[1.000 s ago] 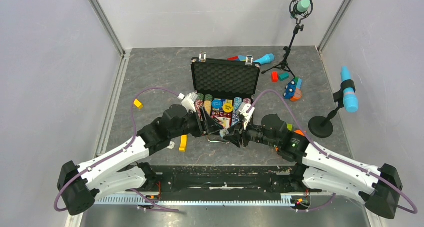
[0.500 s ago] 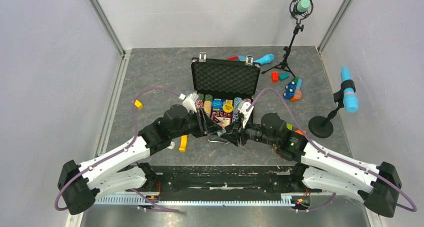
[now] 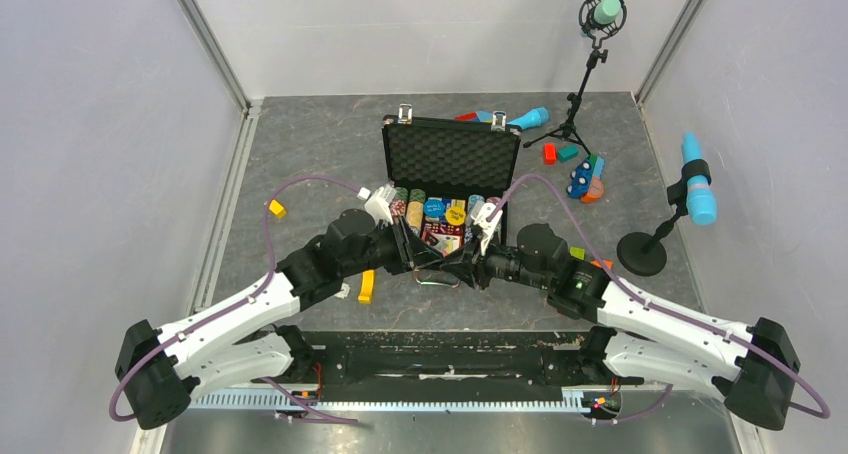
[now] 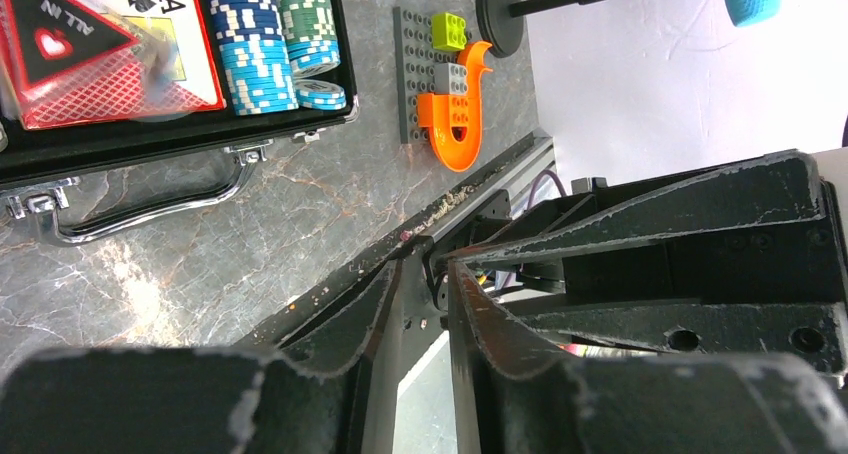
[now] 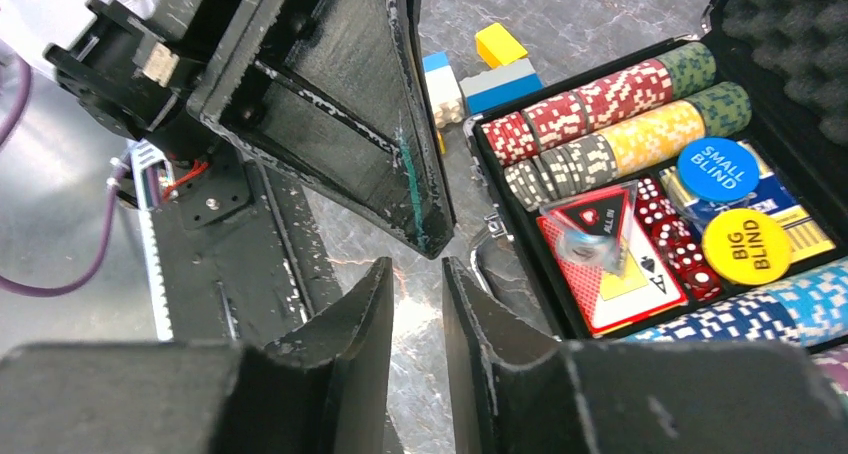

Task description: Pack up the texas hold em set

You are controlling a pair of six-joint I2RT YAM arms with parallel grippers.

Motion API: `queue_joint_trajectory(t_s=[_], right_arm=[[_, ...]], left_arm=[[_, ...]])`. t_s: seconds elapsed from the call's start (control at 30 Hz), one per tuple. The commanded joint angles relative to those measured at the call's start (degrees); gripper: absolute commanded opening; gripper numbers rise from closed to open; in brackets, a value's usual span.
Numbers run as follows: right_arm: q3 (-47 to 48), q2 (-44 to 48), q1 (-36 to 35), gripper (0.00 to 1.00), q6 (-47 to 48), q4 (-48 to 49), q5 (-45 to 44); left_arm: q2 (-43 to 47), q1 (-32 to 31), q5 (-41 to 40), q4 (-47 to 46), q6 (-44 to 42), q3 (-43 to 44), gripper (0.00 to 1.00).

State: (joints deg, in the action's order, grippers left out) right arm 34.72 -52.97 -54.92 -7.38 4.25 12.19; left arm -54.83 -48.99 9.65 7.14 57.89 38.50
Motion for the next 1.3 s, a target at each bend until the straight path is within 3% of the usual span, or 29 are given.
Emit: queue_joint_trajectory(t_s=[0.0,0.2,0.37,0.5,0.67,0.83,1.1,1.27], right_arm=[[2.9,-0.6,-0.3,0.25,0.9,3.0,-0.1],[2.8,-1.1,-0.3,0.25,1.4,2.5,-2.2],[0.9,1.4,-0.3,0.29,0.6,0.8,-9.9],[0.2,2.8,-0.3,0.4,-0.8,-1.3,-18.1],[3.0,0.6,-0.3,0.46,-3.0,-8.4,-27.6],[4.1,0.5,-0.3,0.47,-5.7,-13.0,-32.4],[1.9,7.3,-0.3,0.47,-9.5,-19.1,-36.5],[1.7,12.6,-0.2,0.47,-11.0,-25.2,-40.9]], left_arm=[[0.0,-0.3,1.2,-2.2,1.7,0.3,0.28],[0.3,-0.3,0.3,-1.5,1.5,0.1,0.26],[1.8,-0.3,-2.8,2.3,-0.4,1.2,0.28],[1.8,-0.3,-4.4,5.0,-2.1,2.5,0.35],[1.1,-0.2,-7.2,7.6,-4.1,3.8,0.55],[-7.8,0.0,-9.4,10.7,-8.3,9.7,0.69],[-25.1,0.1,-19.7,16.1,-12.4,21.9,0.75],[-34.3,1.3,-21.5,15.5,-12.2,26.7,0.78]])
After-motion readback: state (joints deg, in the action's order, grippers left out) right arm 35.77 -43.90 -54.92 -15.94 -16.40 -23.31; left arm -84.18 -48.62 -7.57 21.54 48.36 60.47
